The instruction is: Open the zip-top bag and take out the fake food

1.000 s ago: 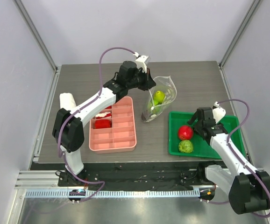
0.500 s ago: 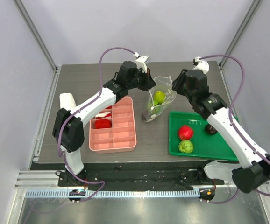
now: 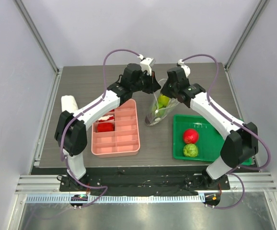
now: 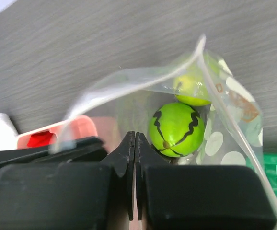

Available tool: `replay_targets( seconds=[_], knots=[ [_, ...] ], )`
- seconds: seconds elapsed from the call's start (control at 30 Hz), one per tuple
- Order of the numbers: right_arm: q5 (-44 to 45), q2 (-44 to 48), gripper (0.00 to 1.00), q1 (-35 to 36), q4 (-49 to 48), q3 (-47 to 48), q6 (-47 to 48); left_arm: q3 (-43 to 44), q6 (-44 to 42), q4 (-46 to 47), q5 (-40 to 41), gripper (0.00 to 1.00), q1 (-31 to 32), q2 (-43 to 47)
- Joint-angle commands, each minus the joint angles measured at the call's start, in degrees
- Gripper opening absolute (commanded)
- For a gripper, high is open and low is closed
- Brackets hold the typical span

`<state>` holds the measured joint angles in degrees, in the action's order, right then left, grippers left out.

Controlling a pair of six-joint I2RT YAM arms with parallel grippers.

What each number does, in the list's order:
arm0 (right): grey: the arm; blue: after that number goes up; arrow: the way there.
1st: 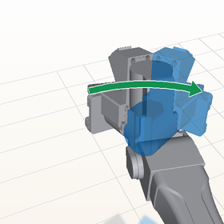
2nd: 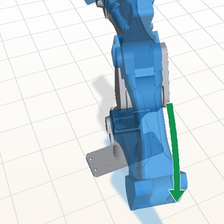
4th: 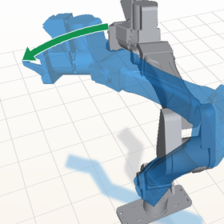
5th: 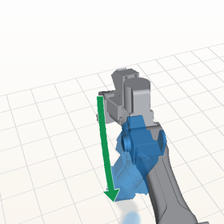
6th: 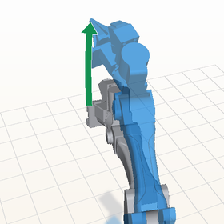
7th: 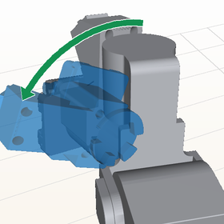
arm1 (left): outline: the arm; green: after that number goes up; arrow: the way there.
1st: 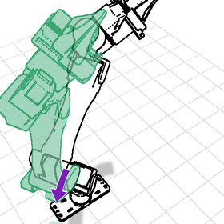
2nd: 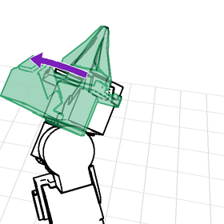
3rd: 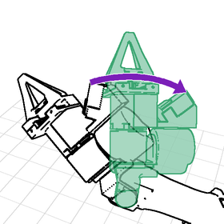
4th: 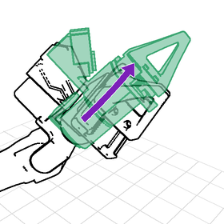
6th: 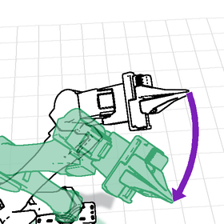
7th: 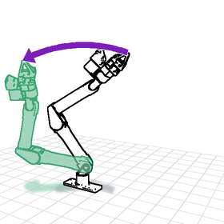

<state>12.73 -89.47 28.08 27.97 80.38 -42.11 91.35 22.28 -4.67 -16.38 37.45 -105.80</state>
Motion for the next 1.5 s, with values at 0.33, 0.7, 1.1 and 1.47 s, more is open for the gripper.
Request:
replay_targets(
  seconds=[0.33,0.7,1.1,1.47],
  knots=[
    [-2.63,-7.29,0.34,0.23,-13.19,-10.5,1.49,-0.3,-3.91,0.89,6.36,0.0,0.17,0.07],
    [-6.05,-14.14,0.7,0.23,-14.43,-7.96,6.6,-0.21,-6.29,-1.05,7.94,0.0,-1.41,-1.87],
    [-9.39,-24.96,0.74,0.31,-16.72,-6.38,6.34,-5.3,-6.29,0.53,7.86,0.0,-3.88,-1.43],
    [-7.55,-19.26,0.5,0.23,-16.72,-6.9,7.39,-7.41,-6.11,0.54,8.56,0.0,-4.93,-0.9]
  ],
)
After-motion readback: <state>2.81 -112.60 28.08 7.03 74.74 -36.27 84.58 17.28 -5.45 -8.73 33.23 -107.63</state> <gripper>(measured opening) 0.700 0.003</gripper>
